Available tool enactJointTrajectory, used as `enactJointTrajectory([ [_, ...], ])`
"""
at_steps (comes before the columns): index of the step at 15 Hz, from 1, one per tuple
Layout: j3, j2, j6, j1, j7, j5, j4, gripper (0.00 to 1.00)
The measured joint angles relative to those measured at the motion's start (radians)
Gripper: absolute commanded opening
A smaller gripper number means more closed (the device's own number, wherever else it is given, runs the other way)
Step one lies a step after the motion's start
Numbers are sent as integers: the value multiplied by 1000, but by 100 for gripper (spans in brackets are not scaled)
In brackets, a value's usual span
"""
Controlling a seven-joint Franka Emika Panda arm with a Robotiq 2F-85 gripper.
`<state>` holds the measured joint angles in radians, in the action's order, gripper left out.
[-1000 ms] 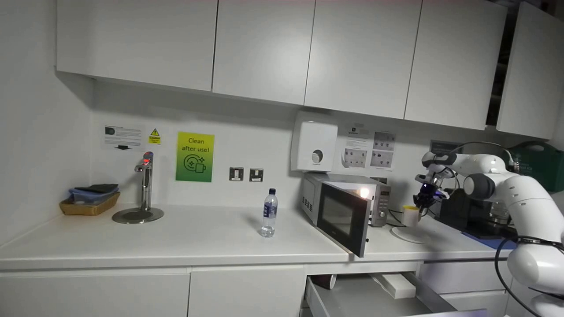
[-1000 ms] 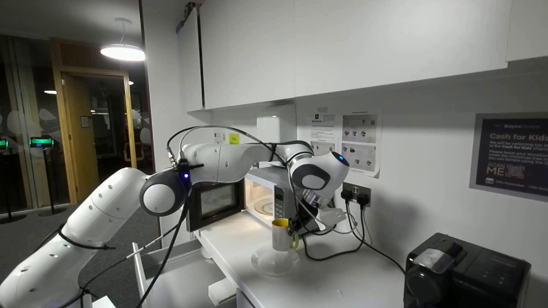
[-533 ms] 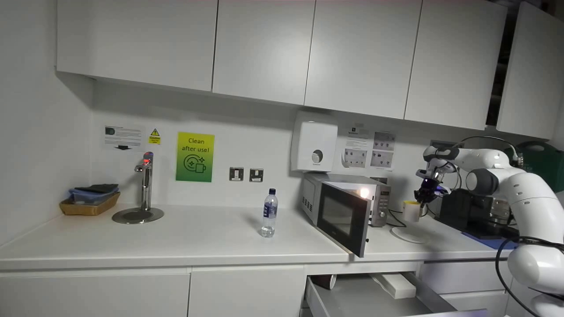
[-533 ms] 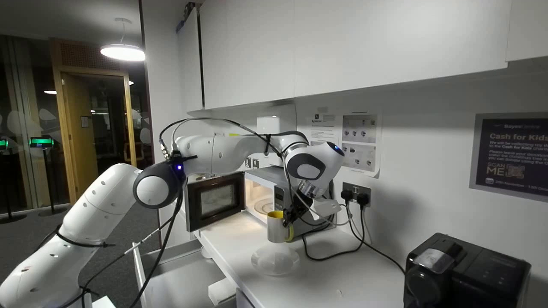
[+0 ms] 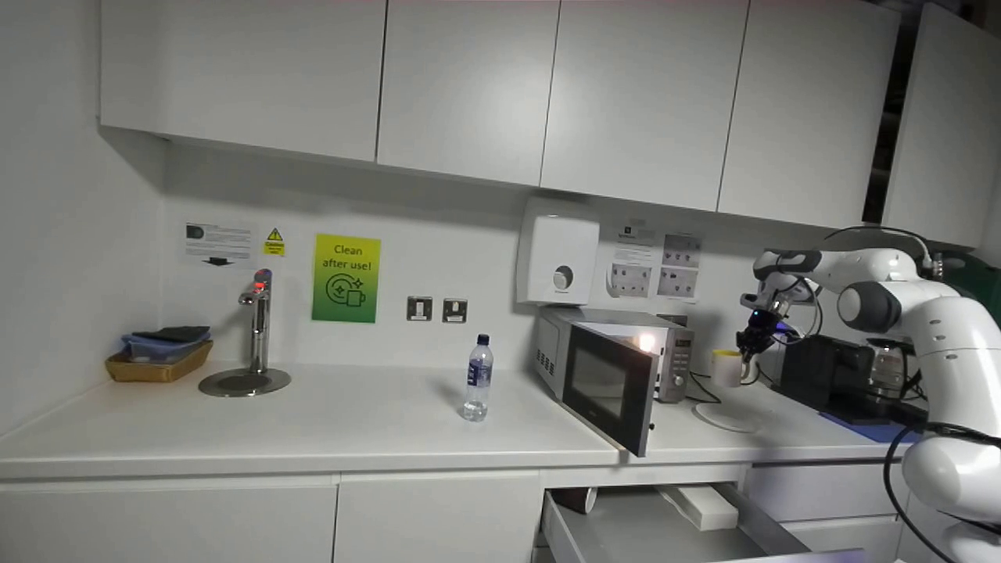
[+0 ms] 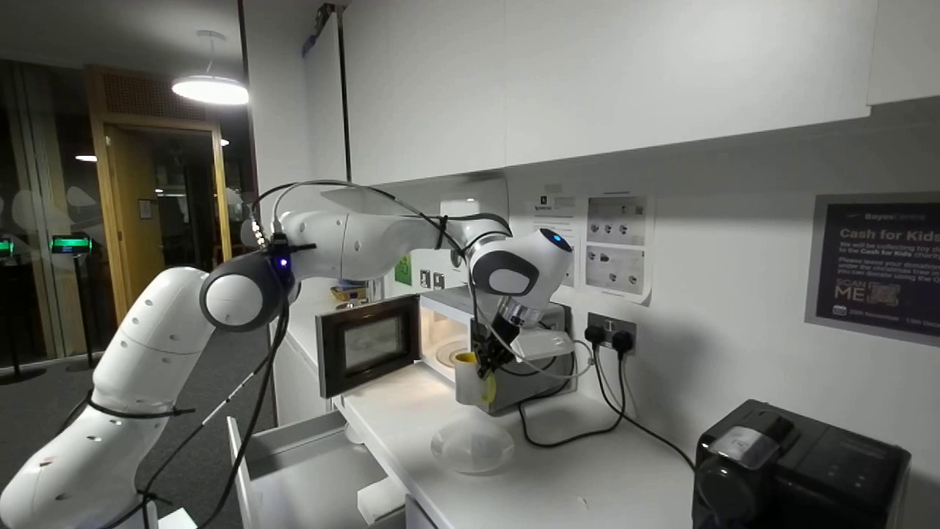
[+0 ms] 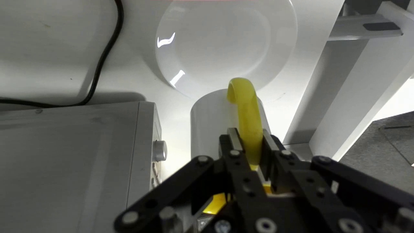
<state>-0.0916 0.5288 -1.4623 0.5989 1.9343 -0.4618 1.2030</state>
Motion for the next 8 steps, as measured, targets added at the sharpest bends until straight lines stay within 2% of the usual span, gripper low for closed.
enactJointTrajectory([
  [8, -6, -204, -207, -45, -56, 1, 323, 4],
])
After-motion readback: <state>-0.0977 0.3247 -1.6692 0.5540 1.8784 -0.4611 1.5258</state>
